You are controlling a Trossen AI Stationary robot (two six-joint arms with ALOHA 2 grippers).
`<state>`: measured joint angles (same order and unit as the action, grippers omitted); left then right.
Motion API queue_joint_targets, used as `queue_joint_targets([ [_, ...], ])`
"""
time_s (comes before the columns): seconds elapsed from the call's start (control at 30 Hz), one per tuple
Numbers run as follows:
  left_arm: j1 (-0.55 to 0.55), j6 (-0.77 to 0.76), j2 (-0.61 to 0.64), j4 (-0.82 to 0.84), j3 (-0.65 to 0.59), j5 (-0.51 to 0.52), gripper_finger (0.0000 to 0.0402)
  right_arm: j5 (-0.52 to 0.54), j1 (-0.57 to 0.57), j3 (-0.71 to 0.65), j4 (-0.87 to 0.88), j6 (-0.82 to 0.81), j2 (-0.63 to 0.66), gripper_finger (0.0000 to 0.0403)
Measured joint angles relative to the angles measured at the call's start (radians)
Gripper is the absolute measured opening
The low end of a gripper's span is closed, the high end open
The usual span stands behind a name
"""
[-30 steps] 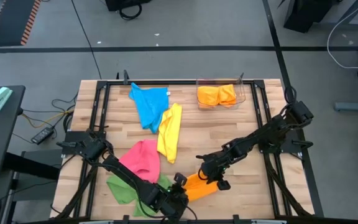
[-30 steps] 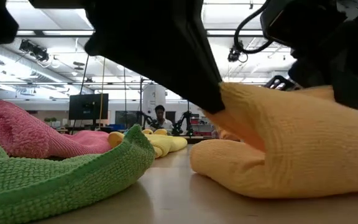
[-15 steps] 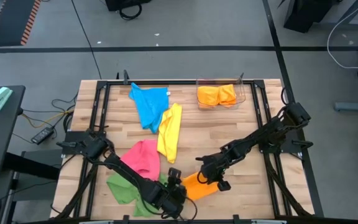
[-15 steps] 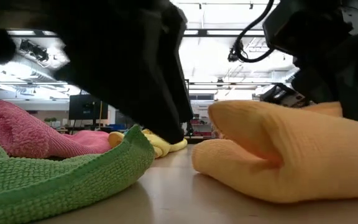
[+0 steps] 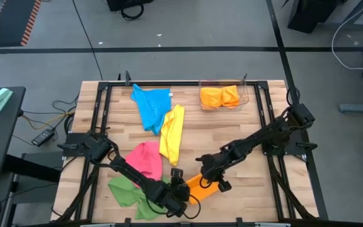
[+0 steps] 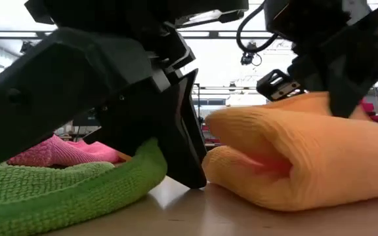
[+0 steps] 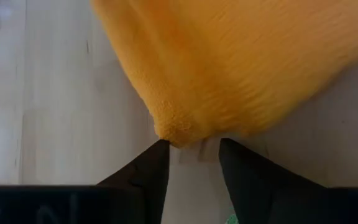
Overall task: Fold microfiber towels
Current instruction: Fold the orange microfiber cloth
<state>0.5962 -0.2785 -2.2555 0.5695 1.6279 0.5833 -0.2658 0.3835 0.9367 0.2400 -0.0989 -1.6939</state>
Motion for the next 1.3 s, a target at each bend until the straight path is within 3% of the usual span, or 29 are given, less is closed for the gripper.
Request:
queue_joint_targets([
  [0.4,0.000,0.013,-0.003,-0.020,-0.001,-0.003,0.0106,0.064,-0.030,-0.001,-0.003,0.084,0.000,0.0010],
  [1.13,-0.005,0.053,-0.004,-0.037,-0.001,-0.002,0.0097,0.141,-0.066,-0.136,-0.171,0.220,0.001,0.0010],
  [1.3,0.011,0.101,0.000,-0.024,0.003,0.003,0.0090,0.162,-0.066,-0.165,-0.201,0.228,0.001,0.0039],
])
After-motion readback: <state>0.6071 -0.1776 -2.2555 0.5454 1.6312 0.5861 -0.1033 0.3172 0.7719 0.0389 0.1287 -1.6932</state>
